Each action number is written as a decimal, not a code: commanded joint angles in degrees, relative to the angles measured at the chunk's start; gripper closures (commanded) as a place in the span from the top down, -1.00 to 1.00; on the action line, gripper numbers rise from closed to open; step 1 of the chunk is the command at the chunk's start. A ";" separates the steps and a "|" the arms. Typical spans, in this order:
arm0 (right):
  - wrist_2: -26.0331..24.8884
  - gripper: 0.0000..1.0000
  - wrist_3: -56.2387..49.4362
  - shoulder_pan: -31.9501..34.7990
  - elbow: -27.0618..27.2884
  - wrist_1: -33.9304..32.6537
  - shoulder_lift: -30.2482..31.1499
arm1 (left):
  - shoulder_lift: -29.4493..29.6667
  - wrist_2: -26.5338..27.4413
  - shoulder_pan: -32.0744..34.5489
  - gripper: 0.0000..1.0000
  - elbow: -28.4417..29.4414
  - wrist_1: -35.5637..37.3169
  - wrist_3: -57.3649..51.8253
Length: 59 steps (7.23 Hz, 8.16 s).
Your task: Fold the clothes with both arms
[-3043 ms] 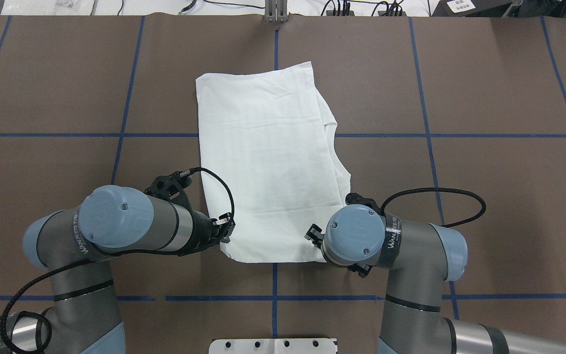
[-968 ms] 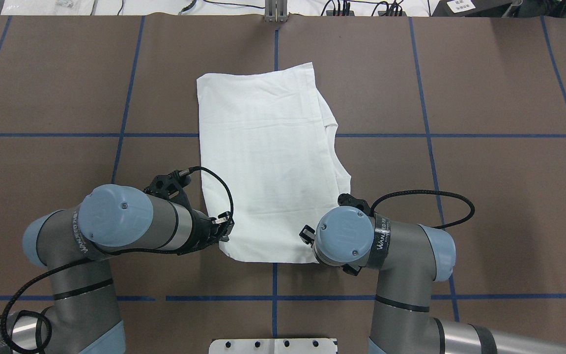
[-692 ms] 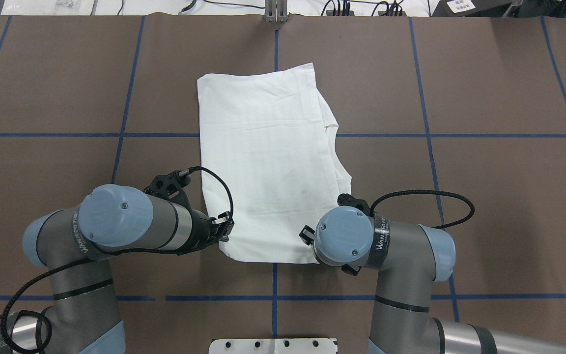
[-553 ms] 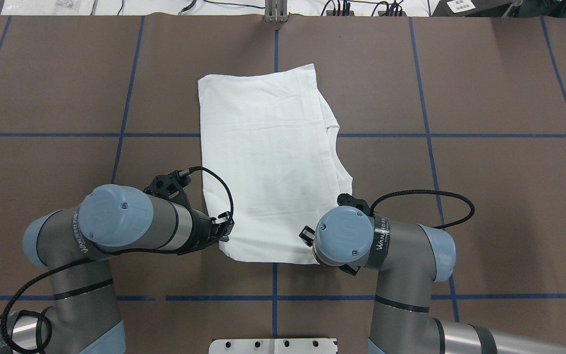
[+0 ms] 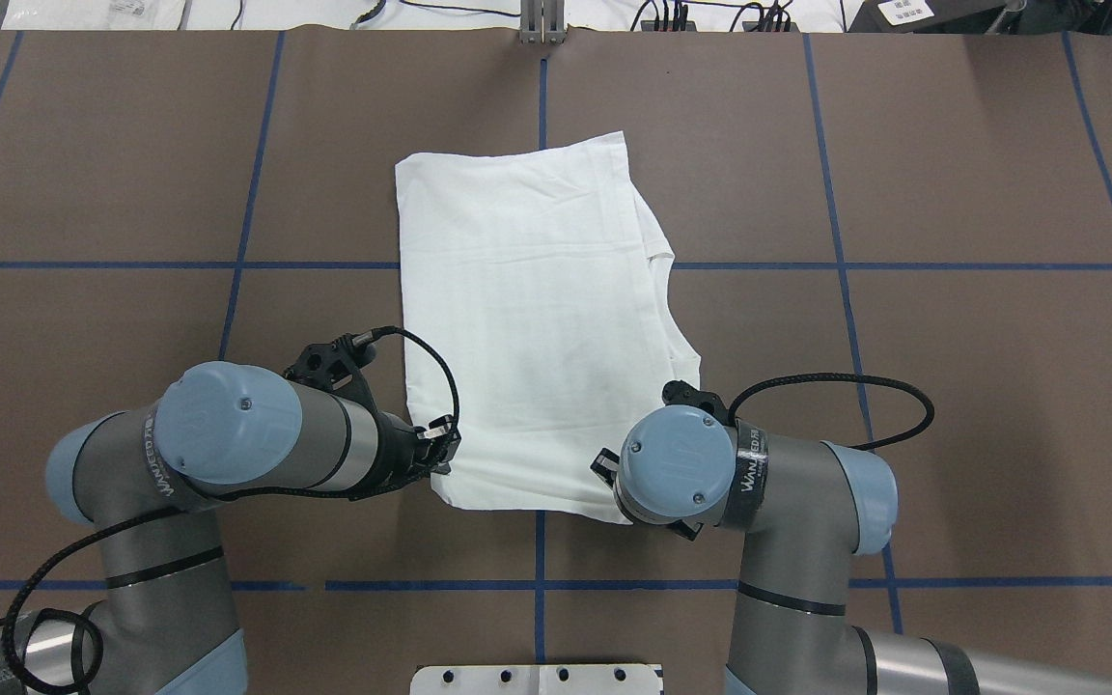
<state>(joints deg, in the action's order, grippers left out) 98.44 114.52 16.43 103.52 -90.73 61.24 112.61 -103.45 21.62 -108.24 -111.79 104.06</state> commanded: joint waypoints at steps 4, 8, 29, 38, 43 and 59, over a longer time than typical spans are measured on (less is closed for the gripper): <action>0.08 -1.00 0.09 0.36 8.25 -0.59 3.61 | -0.28 -0.09 -0.35 -1.00 -1.79 0.08 0.17; 7.07 -1.00 0.26 -3.33 19.76 -8.39 5.65 | -0.81 -0.18 -6.48 -1.00 -9.77 5.77 0.96; 11.77 -1.00 -7.47 20.75 -9.92 1.69 -10.35 | 9.91 -0.70 15.29 -1.00 16.90 -11.42 -2.20; 16.51 1.00 -7.47 25.06 -10.36 5.65 -10.52 | 10.44 -6.54 21.51 1.00 20.59 -10.55 -0.87; 16.78 1.00 -35.93 34.16 -8.60 5.39 -6.33 | 1.86 -8.26 28.10 1.00 16.58 -10.90 -20.49; 39.11 1.00 -116.72 70.49 -7.54 -0.59 30.52 | -26.13 -22.41 65.30 1.00 11.69 3.24 -103.36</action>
<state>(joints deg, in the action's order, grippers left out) 137.79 -2.28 86.50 95.56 -91.31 91.37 86.28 -125.82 86.40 -92.62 -116.79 0.81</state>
